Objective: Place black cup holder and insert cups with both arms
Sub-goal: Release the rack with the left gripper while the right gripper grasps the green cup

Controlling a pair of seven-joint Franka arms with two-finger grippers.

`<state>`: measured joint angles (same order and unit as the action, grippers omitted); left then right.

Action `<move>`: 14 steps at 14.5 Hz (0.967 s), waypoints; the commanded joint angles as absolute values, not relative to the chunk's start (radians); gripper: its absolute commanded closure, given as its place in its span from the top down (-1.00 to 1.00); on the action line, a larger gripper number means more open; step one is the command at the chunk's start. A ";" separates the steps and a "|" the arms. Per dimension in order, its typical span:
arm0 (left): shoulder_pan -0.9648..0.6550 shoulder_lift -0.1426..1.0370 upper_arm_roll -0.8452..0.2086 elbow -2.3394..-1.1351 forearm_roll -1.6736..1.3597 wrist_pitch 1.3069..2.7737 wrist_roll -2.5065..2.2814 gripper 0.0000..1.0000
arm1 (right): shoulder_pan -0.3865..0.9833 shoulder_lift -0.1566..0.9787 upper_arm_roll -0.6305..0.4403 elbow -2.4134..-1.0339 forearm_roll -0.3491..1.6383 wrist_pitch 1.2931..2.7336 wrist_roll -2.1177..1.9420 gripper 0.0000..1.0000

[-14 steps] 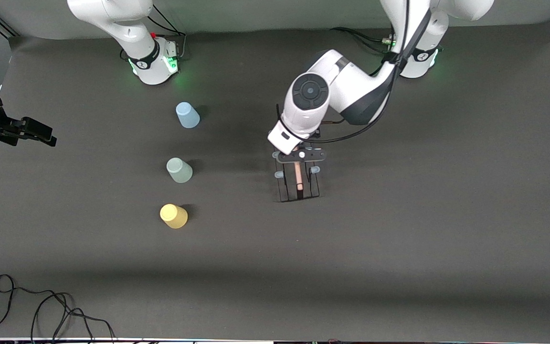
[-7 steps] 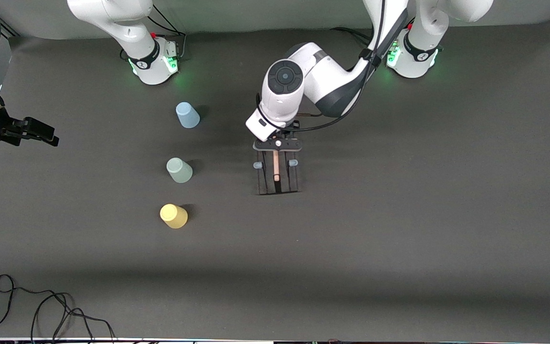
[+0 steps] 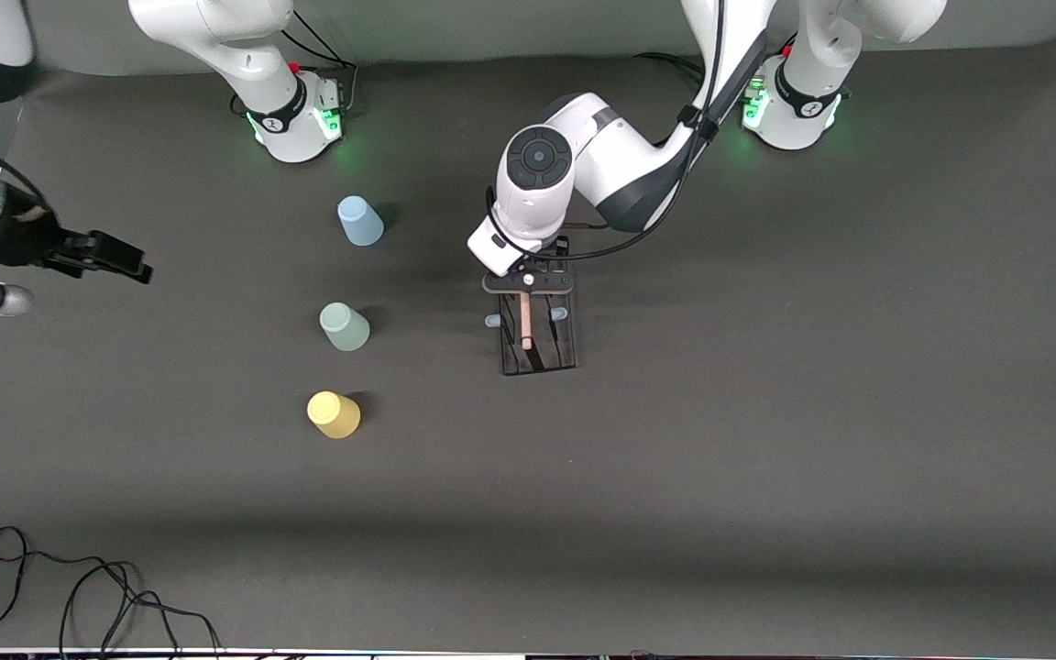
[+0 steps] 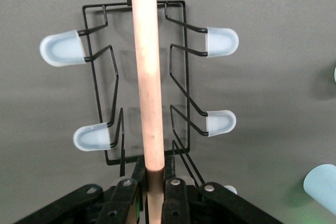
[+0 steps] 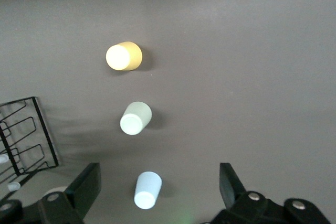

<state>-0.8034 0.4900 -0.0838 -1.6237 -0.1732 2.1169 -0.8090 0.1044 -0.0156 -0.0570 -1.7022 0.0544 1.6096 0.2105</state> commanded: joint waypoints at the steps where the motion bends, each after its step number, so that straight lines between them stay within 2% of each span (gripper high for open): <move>1: -0.816 0.494 -0.072 -1.597 -0.170 2.118 -0.818 -0.54 | 0.173 -0.066 -0.060 -1.831 0.064 1.718 0.322 1.00; 4: -0.804 0.480 -0.068 -1.589 -0.170 2.103 -0.818 0.46 | 0.238 -0.109 -0.060 -2.007 0.064 1.892 0.406 1.00; 5: -0.802 0.470 -0.061 -1.580 -0.170 2.097 -0.834 0.61 | 0.251 -0.118 -0.060 -2.063 0.064 1.951 0.420 1.00; 7: -0.772 0.427 -0.037 -1.572 -0.170 2.048 -0.827 0.71 | 0.278 -0.120 -0.060 -2.164 0.064 2.058 0.449 1.00; 9: -0.730 0.390 -0.028 -1.562 -0.161 1.984 -0.819 0.91 | 0.301 -0.115 -0.060 -2.259 0.064 2.188 0.457 1.00; 12: -0.664 0.306 -0.008 -1.581 -0.025 1.844 -0.792 0.96 | 0.302 -0.088 -0.060 -2.368 0.064 2.331 0.462 1.00; 14: -0.593 0.240 -0.006 -1.615 -0.017 1.789 -0.772 0.97 | 0.302 -0.055 -0.060 -2.481 0.066 2.504 0.463 1.00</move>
<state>-0.6486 0.3200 -0.0043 -1.5610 -0.0415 1.8356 -0.7949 0.2921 -0.0631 -0.0543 -2.3669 0.0551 2.3544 0.4408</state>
